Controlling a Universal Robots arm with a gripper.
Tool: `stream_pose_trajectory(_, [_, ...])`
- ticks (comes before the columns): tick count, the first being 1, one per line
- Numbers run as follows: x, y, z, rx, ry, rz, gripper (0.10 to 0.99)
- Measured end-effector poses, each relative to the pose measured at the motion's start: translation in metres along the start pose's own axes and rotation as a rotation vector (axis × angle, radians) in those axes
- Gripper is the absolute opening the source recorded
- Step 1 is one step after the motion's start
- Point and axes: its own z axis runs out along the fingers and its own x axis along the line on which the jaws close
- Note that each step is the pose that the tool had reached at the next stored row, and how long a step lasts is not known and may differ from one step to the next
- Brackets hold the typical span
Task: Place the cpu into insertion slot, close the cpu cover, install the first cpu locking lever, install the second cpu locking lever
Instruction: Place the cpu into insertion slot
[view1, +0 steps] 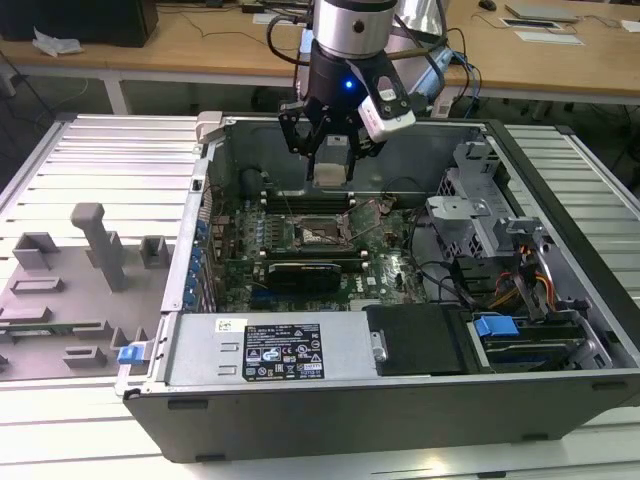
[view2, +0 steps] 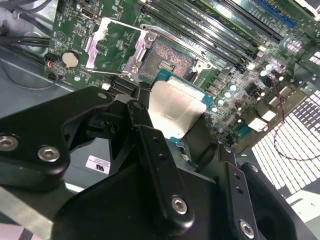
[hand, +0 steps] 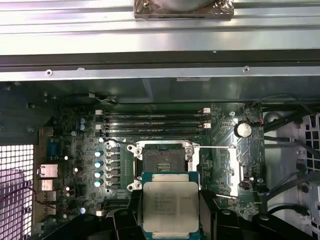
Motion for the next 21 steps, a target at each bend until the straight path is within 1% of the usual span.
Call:
stream_pose_trajectory(2, [0.0000, -0.0001, 0.0017, 0.001, -0.0006, 0.007, 0.541])
stream_pose_trajectory(5, [-0.0001, -0.0003, 0.0029, 0.000, -0.0073, 0.082, 0.541])
stream_pose_trajectory(11, [-0.0001, -0.0004, 0.0048, -0.001, -0.0162, 0.181, 0.541])
stream_pose_trajectory(12, [-0.0001, -0.0005, 0.0055, -0.002, -0.0194, 0.218, 0.541])
stream_pose_trajectory(13, [-0.0001, -0.0005, 0.0060, -0.002, -0.0214, 0.240, 0.541])
stream_pose_trajectory(17, [-0.0002, -0.0007, 0.0082, -0.005, -0.0325, 0.365, 0.541])
stream_pose_trajectory(21, [-0.0002, -0.0008, 0.0094, -0.006, -0.0386, 0.434, 0.541])
